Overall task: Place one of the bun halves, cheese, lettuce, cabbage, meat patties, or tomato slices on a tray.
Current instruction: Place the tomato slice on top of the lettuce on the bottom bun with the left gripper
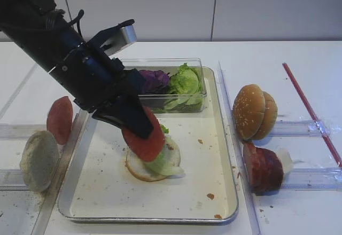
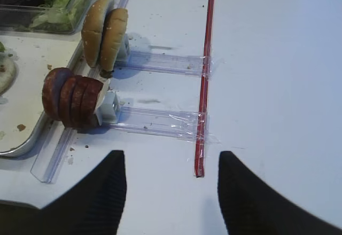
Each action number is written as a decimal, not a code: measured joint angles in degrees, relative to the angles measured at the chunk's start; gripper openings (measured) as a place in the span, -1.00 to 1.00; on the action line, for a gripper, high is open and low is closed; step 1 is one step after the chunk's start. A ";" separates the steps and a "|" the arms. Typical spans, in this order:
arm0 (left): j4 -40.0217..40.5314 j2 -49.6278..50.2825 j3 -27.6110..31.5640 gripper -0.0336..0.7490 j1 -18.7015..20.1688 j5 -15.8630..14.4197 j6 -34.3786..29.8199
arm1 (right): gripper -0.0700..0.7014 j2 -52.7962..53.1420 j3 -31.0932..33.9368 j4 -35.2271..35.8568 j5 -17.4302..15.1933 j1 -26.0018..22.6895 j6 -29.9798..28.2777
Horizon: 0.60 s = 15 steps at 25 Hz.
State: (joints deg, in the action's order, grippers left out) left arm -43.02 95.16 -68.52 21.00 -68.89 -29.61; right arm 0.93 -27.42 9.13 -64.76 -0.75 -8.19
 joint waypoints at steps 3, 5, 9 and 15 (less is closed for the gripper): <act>-3.77 0.05 1.37 -0.82 -0.66 2.12 -1.91 | 0.21 0.00 0.00 0.00 0.00 0.00 0.00; -6.85 0.84 2.62 -0.82 -1.78 3.24 -2.29 | 0.21 0.00 0.00 0.00 0.00 0.00 0.00; -11.20 3.86 3.46 -0.82 -2.81 4.56 -2.44 | 0.21 0.00 0.00 0.00 0.00 0.00 0.00; -13.08 7.98 3.46 -0.82 -2.81 5.60 -3.00 | 0.21 0.00 0.00 0.00 0.00 0.00 -0.12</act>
State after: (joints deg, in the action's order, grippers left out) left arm -56.10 103.14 -65.06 18.19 -63.29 -32.61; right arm 0.93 -27.42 9.13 -64.76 -0.75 -8.31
